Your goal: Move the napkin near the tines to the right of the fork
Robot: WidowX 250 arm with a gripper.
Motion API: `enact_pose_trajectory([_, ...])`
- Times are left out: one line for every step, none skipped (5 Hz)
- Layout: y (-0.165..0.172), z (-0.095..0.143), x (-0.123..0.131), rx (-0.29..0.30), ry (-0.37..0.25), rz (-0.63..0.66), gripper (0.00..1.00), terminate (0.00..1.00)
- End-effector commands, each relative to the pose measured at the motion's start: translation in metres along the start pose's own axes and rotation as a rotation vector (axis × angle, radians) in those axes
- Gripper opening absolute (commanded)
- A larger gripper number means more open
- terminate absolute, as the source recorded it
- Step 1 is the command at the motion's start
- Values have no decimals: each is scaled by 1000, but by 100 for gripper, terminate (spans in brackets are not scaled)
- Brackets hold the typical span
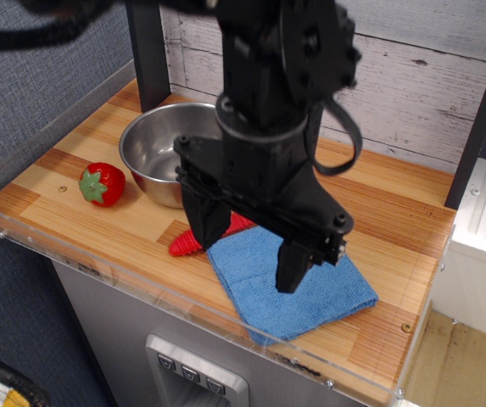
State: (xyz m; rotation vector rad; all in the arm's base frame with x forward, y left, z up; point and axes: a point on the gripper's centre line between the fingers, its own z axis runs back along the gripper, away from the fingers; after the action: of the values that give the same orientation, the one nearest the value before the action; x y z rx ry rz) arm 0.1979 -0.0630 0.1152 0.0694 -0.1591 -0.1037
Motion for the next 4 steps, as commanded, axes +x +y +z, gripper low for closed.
enact_pose_trajectory([-10,-27,5,45,-39,28,100,0])
enact_pose_trajectory([-19,-40,4,66,-40,22,100,0])
enact_pose_trajectory([-21,-42,12,83,-60,33,100,0])
enact_pose_trajectory([-8,-43,22,94,-70,72,100,0])
